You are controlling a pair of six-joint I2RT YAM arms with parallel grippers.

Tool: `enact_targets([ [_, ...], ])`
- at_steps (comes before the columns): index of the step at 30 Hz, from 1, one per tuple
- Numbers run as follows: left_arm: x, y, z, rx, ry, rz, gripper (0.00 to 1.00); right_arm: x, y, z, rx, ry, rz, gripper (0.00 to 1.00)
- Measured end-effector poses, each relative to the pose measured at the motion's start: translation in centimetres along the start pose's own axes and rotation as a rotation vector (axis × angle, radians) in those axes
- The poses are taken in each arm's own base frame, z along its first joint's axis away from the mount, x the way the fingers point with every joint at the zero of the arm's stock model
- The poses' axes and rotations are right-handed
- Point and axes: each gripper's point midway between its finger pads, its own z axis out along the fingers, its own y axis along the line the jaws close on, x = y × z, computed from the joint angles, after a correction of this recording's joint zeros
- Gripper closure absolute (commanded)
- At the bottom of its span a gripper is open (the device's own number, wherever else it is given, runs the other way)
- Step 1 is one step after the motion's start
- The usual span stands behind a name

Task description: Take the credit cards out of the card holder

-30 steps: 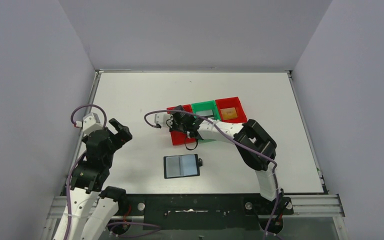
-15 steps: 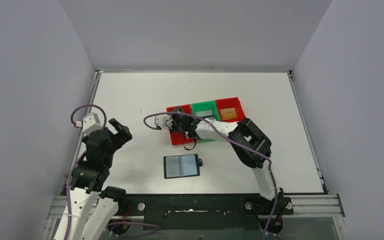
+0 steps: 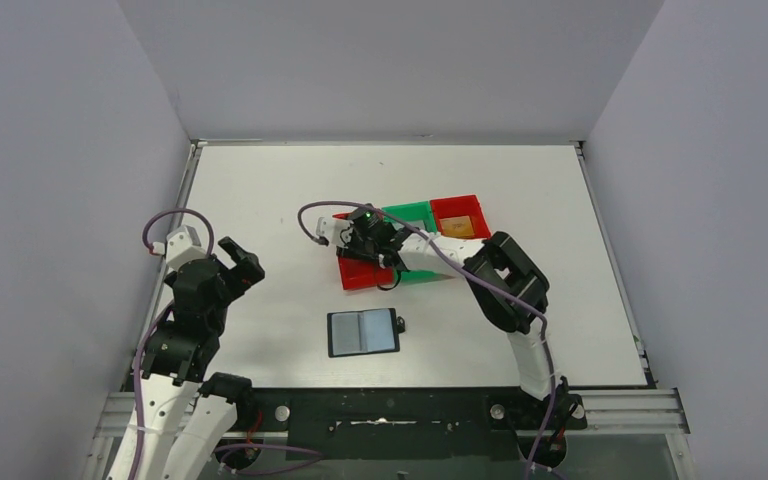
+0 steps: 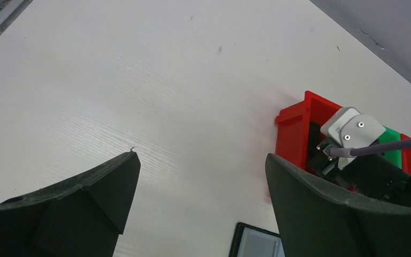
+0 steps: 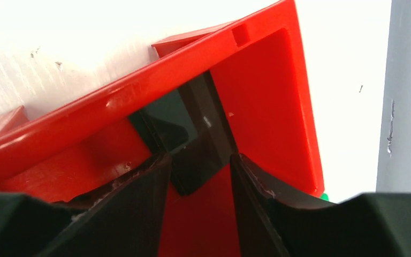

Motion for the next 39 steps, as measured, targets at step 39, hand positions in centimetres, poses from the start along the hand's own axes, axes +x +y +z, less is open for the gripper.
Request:
enact_targets([
  [39,1.5,0.3,1.0,-0.021,0.066,0.020,0.11,-2.7,14.3,-16.0,0.067,-0.010,1.405,0.22],
])
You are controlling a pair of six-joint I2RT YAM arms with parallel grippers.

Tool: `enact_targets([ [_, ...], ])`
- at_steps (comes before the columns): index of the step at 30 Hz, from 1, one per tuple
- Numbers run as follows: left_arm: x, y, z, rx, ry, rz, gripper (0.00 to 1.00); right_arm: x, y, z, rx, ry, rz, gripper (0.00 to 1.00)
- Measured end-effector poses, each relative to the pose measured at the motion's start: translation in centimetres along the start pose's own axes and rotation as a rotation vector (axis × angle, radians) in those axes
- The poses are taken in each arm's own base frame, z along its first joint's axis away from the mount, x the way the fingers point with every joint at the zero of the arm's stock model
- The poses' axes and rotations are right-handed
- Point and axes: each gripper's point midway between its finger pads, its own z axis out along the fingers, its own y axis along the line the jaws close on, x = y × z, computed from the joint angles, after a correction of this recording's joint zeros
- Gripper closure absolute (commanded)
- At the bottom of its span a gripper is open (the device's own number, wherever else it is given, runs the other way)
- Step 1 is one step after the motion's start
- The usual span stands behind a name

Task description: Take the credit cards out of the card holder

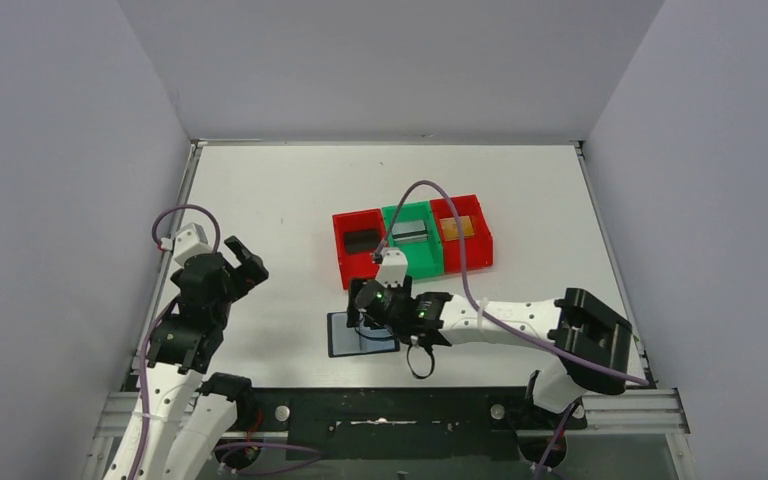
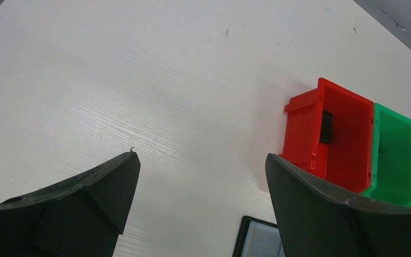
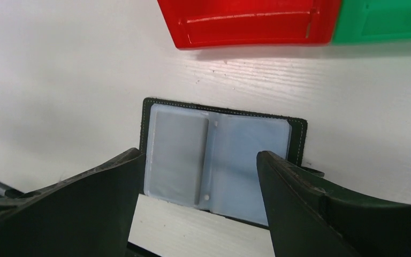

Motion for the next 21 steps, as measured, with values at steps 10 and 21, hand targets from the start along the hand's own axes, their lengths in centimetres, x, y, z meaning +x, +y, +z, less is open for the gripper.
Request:
enact_targets([
  [10,0.2,0.1,0.2,-0.003,0.010,0.000,0.10,0.3,0.8,2.1,0.117,0.005,-0.057,0.29],
  [21,0.3,0.0,0.2,0.002,0.015,0.001,0.10,2.2,2.0,3.2,0.136,0.059,-0.114,0.32],
])
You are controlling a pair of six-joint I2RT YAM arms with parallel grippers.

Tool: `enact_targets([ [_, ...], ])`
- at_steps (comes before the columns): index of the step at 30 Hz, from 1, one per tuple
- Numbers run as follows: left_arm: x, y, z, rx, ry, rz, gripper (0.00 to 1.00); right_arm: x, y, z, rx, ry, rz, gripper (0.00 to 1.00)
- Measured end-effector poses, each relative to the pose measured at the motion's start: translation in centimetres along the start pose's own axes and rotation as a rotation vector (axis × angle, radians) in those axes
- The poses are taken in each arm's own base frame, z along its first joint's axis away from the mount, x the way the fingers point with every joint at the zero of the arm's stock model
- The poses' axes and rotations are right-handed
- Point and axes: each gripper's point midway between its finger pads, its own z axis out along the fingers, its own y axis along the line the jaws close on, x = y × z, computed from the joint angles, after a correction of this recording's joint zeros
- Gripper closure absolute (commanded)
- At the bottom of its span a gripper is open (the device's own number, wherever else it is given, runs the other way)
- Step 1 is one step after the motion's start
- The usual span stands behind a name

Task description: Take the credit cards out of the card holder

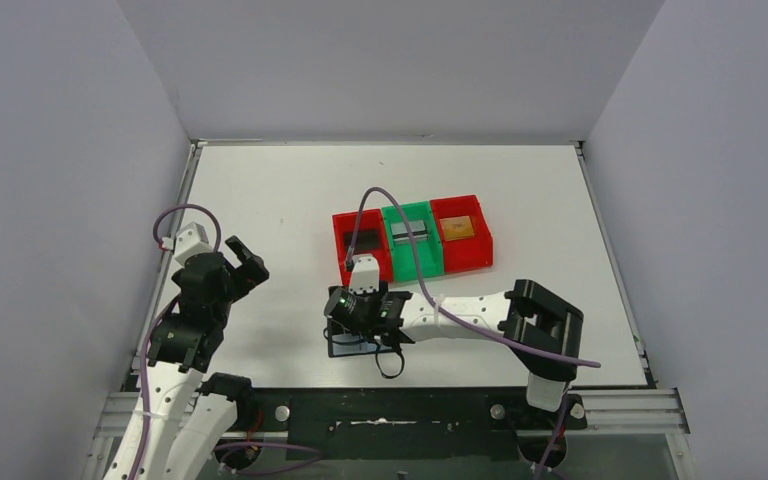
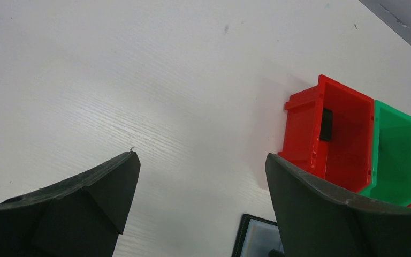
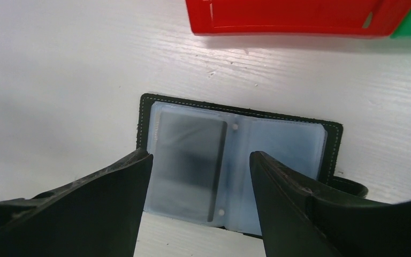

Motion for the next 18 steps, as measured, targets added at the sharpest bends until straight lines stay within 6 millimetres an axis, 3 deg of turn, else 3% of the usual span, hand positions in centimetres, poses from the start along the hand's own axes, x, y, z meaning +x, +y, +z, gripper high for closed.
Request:
enact_targets([
  [7,0.0,0.0,0.0,0.000,-0.002,-0.001,0.10,1.4,1.8,0.6,-0.004,0.030,-0.047,0.36],
  [12,0.0,0.0,0.0,0.001,-0.002,-0.001,0.10,3.4,1.1,1.8,0.042,0.075,-0.081,0.48],
  [18,0.0,0.0,0.0,0.000,-0.001,-0.002,0.10,3.3,1.2,1.8,0.045,0.077,-0.074,0.66],
])
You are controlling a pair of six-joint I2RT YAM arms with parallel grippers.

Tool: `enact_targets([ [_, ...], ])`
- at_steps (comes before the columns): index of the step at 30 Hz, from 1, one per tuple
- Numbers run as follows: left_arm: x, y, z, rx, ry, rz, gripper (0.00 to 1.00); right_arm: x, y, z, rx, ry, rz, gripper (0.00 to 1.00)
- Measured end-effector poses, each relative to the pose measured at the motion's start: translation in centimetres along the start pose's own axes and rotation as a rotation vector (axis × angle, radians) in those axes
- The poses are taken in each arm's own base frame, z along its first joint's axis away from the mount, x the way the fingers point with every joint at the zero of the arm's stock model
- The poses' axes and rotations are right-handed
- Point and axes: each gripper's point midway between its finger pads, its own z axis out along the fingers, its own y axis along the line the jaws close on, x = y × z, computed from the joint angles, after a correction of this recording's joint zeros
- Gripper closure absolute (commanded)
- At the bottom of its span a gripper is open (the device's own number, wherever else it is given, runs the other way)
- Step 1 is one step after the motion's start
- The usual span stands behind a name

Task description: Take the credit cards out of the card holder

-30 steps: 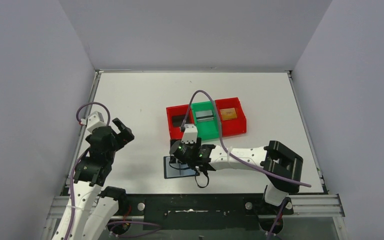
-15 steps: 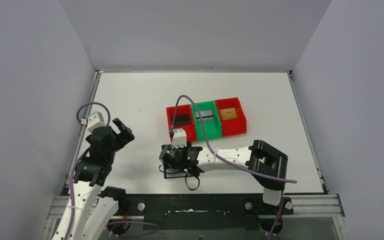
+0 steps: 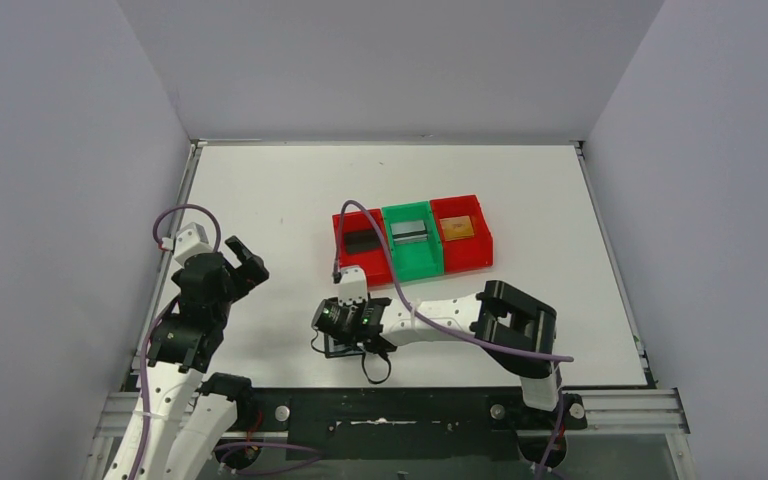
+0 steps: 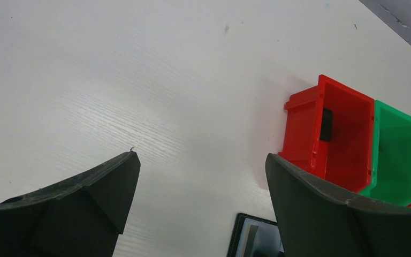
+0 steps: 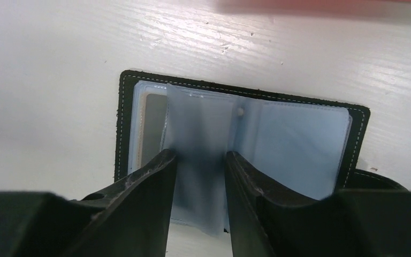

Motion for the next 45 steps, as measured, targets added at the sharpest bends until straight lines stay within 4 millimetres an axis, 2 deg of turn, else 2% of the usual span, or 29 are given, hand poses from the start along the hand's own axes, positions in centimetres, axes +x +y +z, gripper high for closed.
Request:
enact_targets([
  [9,0.7,-0.4,0.3,0.027,0.027,0.010,0.11,-0.1,-0.5,0.3,-0.026,-0.001,0.044,0.72],
  [16,3.0,-3.2,0.7,0.179,0.151,0.050,0.17,0.0,-1.6,0.2,-0.189,0.019,0.191,0.74],
  [20,5.7,-5.8,0.6,0.331,0.278,0.035,0.22,0.0,-2.0,0.2,-0.304,0.037,0.306,0.72],
  [23,8.7,-7.6,-0.1,0.464,0.399,-0.009,0.22,0.0,-1.9,0.1,-0.360,0.040,0.358,0.70],
  [31,16.0,-9.4,-2.7,0.597,0.666,0.009,0.25,-0.2,-1.6,0.0,-0.394,0.041,0.411,0.70],
  [35,19.5,-9.6,-3.9,0.609,0.761,0.038,0.32,-0.2,-1.7,0.1,-0.393,0.045,0.424,0.72],
  [38,21.3,-9.4,-4.1,0.589,0.797,0.056,0.38,-0.1,-1.9,0.1,-0.391,0.048,0.436,0.70],
  [45,23.8,-8.5,-3.6,0.507,0.836,0.098,0.51,-0.2,-2.2,0.1,-0.394,0.053,0.469,0.70],
])
